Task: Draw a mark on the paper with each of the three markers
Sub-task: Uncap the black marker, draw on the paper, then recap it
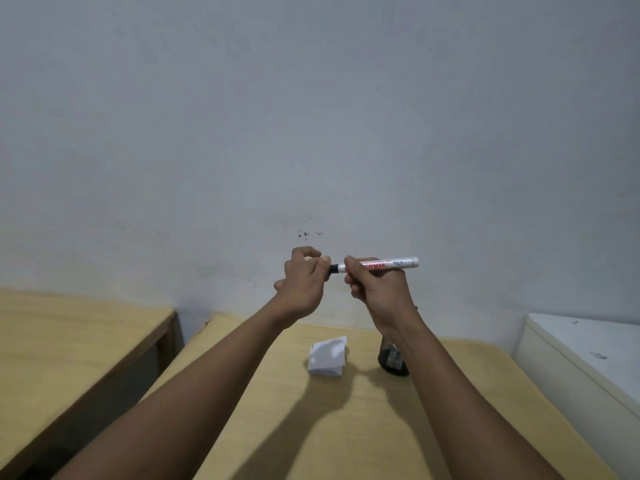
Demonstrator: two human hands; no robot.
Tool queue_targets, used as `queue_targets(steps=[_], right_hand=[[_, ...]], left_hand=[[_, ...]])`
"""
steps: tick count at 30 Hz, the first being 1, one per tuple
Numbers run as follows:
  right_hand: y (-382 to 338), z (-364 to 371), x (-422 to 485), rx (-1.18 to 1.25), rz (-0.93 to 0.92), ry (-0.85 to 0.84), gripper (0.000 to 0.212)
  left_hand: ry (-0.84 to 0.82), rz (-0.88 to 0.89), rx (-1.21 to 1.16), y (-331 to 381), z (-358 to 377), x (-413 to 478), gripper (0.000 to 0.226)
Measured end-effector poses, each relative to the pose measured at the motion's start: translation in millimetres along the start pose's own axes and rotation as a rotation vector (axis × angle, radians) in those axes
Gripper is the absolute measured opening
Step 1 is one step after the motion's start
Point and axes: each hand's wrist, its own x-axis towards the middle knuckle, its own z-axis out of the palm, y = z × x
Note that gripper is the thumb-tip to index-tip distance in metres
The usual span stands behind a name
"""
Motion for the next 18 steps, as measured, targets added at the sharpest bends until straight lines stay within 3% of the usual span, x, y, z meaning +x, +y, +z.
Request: queue_targets(steps=[6, 12, 16, 18], right_hand=[[9, 13, -1, -0.106, -0.075, -0.104, 0.008], [40, 10, 6, -0.159, 0.039, -0.231, 0.015], [66, 4, 13, -0.182, 0.084, -0.178, 0.018], [84, 1, 18, -0.196, 0.113, -0.116, 0.018]], left_hand=[[-0.135, -0.107, -0.226, -15, -19, 4, 0.028], [-0.213, -0.314, -0.184, -54, -25, 18, 0.039], [-0.188, -0.263, -0.132, -95, -18, 23, 0.053], [-0.145, -0.226, 0.034, -115, -11, 26, 0.045]])
